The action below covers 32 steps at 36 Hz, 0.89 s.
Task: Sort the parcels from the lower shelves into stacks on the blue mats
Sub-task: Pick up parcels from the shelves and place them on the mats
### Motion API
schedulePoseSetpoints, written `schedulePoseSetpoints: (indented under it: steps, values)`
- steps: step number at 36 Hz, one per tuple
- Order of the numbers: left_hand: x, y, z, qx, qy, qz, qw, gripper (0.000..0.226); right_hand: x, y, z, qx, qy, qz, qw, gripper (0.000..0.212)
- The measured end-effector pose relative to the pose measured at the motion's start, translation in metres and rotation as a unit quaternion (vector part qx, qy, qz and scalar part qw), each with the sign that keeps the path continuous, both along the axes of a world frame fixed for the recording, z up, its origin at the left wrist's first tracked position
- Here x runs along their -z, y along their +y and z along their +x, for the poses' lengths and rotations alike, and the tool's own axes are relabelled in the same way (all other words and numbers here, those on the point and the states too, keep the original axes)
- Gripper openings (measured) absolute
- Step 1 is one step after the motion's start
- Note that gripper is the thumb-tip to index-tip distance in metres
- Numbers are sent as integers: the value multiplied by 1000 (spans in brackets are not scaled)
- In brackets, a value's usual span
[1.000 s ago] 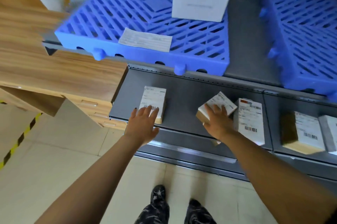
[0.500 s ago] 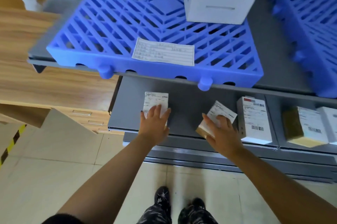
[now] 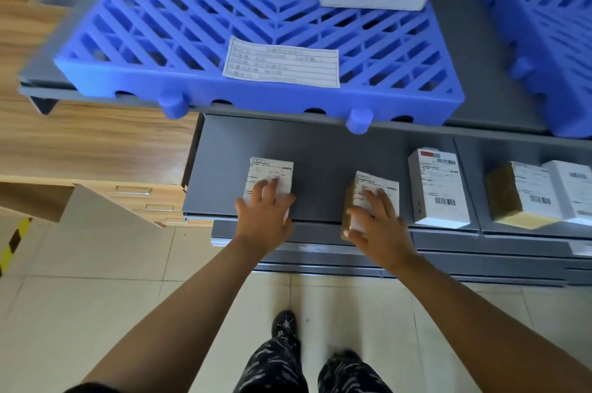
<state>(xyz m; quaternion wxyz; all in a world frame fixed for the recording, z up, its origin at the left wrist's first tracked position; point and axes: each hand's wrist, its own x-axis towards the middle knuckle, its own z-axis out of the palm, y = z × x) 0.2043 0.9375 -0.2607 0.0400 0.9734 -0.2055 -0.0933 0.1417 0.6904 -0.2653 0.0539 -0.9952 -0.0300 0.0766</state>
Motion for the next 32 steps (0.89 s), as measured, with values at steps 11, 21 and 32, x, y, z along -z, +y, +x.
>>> schedulePoseSetpoints:
  steps: [11,21,32]
  values:
    - [-34,-26,-48,61,-99,-116,986,50,-37,-22,-61,-17,-106,21,994,47]
    - [-79,-68,-113,116,-124,-116,979,48,-73,-67,-134,14,-108,54,993,68]
    - [-153,-127,-215,126,-224,-203,945,45,-156,-128,-241,0,-212,90,973,75]
